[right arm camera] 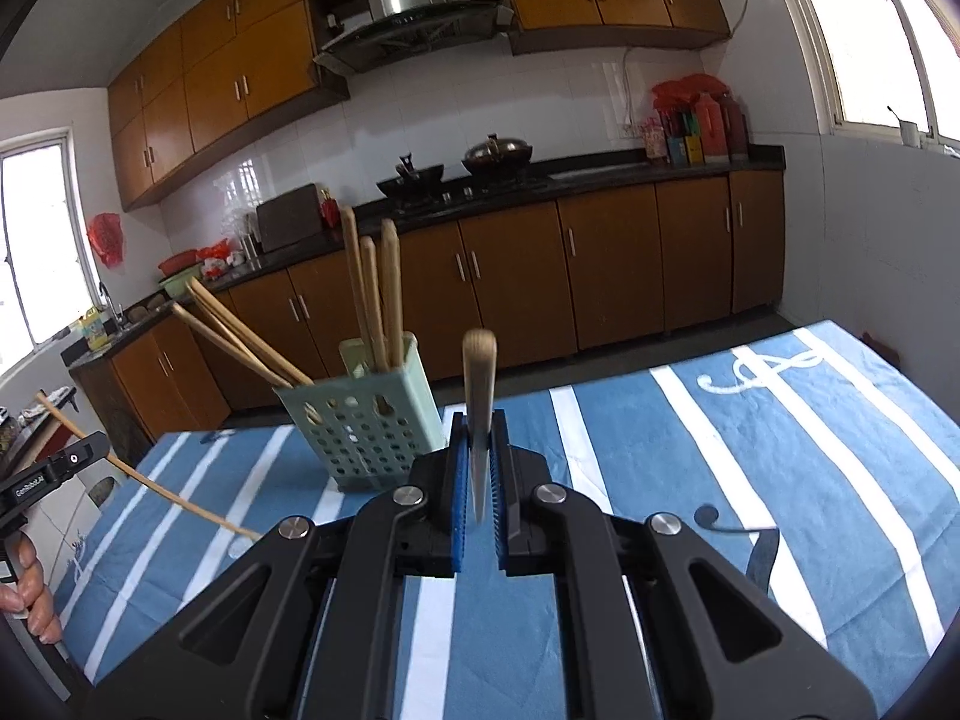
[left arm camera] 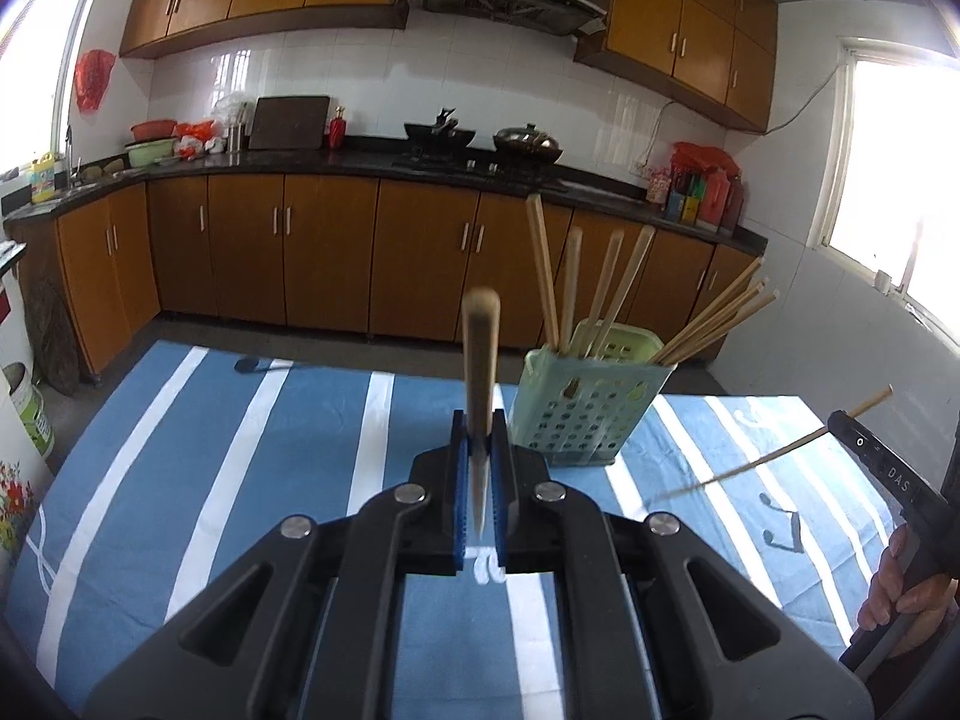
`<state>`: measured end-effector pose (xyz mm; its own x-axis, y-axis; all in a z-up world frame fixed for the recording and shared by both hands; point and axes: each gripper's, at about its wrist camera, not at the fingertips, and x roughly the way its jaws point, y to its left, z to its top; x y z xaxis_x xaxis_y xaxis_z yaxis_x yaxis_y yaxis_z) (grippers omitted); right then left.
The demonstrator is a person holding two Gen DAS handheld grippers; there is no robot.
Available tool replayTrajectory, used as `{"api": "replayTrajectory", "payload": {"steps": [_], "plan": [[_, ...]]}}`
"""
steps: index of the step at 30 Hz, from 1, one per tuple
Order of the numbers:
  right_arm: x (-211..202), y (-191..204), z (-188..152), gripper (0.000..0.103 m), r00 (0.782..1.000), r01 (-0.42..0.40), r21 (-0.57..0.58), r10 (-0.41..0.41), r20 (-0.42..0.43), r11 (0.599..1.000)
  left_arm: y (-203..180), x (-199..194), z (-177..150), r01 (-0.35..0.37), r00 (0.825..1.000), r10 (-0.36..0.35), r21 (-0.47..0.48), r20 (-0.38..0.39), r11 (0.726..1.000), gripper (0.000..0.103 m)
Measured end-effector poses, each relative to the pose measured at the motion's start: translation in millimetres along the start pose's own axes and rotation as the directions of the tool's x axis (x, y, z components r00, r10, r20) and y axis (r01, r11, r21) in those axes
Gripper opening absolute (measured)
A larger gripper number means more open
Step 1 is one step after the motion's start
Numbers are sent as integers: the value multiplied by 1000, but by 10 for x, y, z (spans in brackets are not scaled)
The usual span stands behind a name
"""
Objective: Organize utensils
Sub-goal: 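Raise the left tool's chopstick over the holder while the right tool raises its chopstick, then insert the chopstick into the holder and open the left tool while the right tool releases its chopstick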
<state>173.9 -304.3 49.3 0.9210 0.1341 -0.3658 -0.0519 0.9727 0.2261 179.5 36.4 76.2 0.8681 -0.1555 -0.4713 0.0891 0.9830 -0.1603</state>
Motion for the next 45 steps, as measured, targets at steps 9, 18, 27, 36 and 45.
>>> {"api": "replayTrajectory", "payload": {"steps": [9, 18, 27, 36, 45], "plan": [[-290, 355, 591, 8, 982, -109, -43, 114, 149, 993, -413, -221, 586, 85, 987, -88, 30, 132, 996, 8], [-189, 604, 1040, 8, 950, -132, -69, 146, 275, 989, -833, -199, 1161, 100, 953, -101, 17, 286, 995, 8], [365, 702, 1044, 8, 972, -96, -91, 113, 208, 991, -919, 330, 1256, 41, 958, -48, 30, 282, 999, 8], [728, 681, 896, 8, 988, -90, -79, 99, 121, 993, -769, 790, 1137, 43, 979, -40, -10, 202, 999, 8], [818, 650, 886, 8, 990, -109, -58, 114, 81, 992, -700, 896, 1083, 47, 983, -45, -8, 176, 999, 8]]}}
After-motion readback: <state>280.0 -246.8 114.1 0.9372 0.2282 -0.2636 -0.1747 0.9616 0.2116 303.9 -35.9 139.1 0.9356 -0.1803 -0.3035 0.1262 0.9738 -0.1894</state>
